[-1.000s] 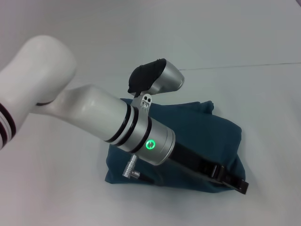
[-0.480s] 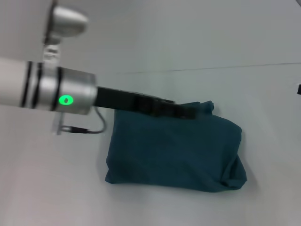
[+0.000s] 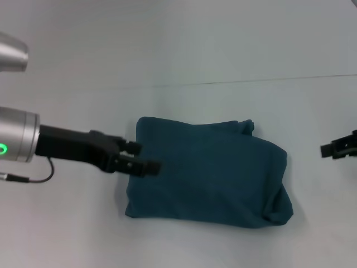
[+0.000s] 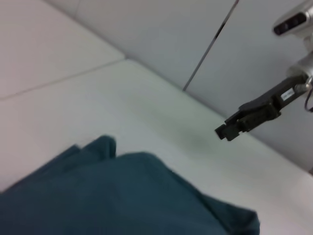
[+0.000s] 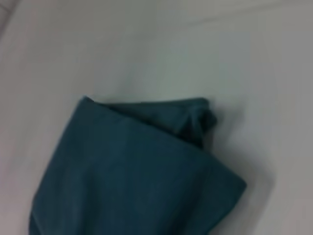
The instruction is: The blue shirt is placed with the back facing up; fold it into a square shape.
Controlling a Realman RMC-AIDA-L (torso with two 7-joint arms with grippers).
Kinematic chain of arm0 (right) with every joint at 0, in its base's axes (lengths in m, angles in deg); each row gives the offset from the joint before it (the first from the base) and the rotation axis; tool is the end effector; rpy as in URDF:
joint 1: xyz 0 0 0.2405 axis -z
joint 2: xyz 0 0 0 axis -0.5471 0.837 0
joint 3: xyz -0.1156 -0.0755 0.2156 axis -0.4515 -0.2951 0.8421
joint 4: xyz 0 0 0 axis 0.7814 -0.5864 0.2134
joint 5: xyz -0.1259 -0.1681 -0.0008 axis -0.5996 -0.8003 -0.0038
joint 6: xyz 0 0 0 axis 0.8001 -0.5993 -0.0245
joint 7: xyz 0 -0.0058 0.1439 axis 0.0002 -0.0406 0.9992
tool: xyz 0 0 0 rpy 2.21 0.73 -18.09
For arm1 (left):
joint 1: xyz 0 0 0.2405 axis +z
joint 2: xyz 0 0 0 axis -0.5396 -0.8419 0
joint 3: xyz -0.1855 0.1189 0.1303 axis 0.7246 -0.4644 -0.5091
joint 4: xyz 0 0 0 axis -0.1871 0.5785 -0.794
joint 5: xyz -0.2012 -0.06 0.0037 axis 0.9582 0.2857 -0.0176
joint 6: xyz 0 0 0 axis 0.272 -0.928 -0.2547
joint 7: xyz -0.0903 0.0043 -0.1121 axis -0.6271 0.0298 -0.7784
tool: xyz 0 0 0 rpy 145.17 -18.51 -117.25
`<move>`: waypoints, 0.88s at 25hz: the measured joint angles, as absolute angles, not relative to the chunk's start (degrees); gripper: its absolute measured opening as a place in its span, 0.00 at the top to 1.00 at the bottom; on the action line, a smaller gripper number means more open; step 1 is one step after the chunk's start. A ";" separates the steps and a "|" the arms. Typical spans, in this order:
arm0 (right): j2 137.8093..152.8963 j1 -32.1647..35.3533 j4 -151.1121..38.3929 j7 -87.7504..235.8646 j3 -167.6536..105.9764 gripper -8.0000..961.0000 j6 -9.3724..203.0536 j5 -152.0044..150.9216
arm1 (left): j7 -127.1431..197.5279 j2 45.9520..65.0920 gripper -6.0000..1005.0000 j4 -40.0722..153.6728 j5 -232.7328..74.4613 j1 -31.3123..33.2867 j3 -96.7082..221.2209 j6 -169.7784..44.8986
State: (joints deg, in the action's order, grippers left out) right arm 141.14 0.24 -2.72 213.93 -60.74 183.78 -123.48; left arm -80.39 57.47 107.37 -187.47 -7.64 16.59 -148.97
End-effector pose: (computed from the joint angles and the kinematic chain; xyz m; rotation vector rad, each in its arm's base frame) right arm 0.2885 0.3569 0.1222 -2.2167 1.6718 0.1955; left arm -0.1801 0.3706 0.0220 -2.9076 -0.9325 -0.4251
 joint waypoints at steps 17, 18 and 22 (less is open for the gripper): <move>145.11 -1.42 -17.86 214.11 -60.23 0.13 171.28 -122.91 | -77.70 58.56 0.10 108.59 -191.35 -6.00 16.33 -149.95; 145.42 -1.42 -18.12 214.23 -60.23 0.11 170.63 -122.88 | -77.56 58.60 0.10 108.59 -191.53 -5.95 16.33 -149.90; 146.16 -1.44 -19.04 215.26 -60.24 0.03 168.39 -122.48 | -76.74 58.94 0.10 108.58 -192.01 -5.55 16.31 -149.92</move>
State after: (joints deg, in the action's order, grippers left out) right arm 146.16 -1.44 -19.04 215.26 -60.24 168.39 -122.48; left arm -76.74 58.94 108.58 -192.01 -5.55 16.31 -149.92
